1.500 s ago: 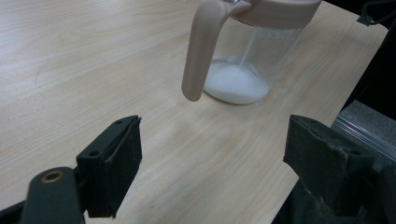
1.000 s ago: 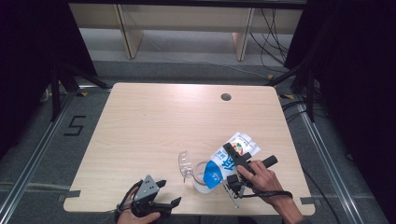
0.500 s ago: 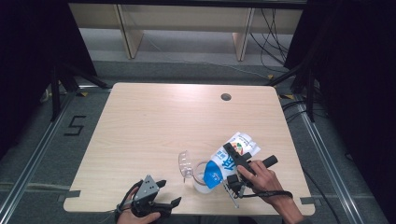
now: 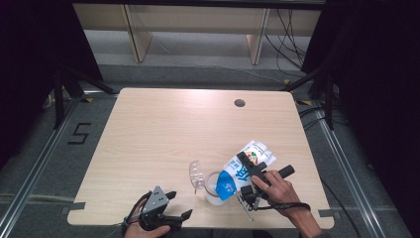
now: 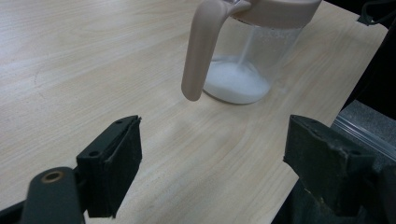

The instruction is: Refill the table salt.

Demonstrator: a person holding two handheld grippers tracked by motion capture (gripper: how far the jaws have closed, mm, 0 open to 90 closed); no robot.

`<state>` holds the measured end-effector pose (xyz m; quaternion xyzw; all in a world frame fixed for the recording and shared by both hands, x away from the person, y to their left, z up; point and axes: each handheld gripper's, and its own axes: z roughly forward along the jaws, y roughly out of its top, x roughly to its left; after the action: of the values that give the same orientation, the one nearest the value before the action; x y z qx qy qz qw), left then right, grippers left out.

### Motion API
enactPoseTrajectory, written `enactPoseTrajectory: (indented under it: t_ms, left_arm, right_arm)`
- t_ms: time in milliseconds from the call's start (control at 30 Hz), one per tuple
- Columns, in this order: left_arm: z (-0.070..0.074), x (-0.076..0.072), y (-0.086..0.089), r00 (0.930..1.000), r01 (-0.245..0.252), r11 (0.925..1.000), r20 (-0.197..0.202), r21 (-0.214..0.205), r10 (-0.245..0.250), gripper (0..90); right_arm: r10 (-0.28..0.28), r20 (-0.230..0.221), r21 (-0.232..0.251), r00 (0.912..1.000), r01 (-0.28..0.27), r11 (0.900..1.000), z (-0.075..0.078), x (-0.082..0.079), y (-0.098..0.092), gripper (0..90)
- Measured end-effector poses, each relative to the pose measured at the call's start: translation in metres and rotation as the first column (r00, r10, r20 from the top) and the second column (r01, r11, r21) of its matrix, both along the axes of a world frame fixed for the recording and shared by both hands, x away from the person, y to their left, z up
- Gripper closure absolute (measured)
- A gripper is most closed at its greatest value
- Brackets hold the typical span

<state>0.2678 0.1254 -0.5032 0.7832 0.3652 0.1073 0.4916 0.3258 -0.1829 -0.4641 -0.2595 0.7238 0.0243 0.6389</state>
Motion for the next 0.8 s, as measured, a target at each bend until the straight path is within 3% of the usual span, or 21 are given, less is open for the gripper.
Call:
enactPoseTrajectory:
  t_ms: [100,133,167,633,700,800]
  left_arm:
    - [-0.0001,0.0002,0.0001,1.0,0.002,1.0,0.0,-0.002,-0.002,18.5]
    - [0.0,0.0,0.0,1.0,0.0,1.0,0.0,-0.001,0.0,18.5]
    - [-0.0001,0.0,0.0,1.0,0.0,1.0,0.0,-0.001,0.0,18.5]
    - [0.0,0.0002,0.0002,1.0,0.004,1.0,0.0,0.0,-0.004,18.5]
    - [0.0,0.0003,0.0002,1.0,0.003,1.0,0.001,0.0,-0.003,18.5]
    - [0.0,0.0003,0.0002,1.0,0.003,1.0,0.001,-0.001,-0.003,18.5]
  right_arm:
    - [0.01,0.01,-0.02,0.9999,-0.01,0.9997,0.0019,0.0005,0.001,54.1]
    - [-0.004,-0.004,0.008,1.0,0.004,1.0,-0.0003,0.0003,-0.0006,54.1]
    - [0.013,0.009,-0.017,0.9999,-0.013,0.9998,0.0017,0.0009,0.0005,54.1]
    - [-0.009,0.0,0.001,1.0,0.009,1.0,-0.0006,-0.0001,-0.0009,54.2]
    - [0.004,0.012,-0.022,0.9999,-0.004,0.9998,0.0014,0.0004,0.0,54.3]
    - [0.004,0.013,-0.018,0.9999,-0.003,0.9998,0.0012,0.0003,0.0,54.3]
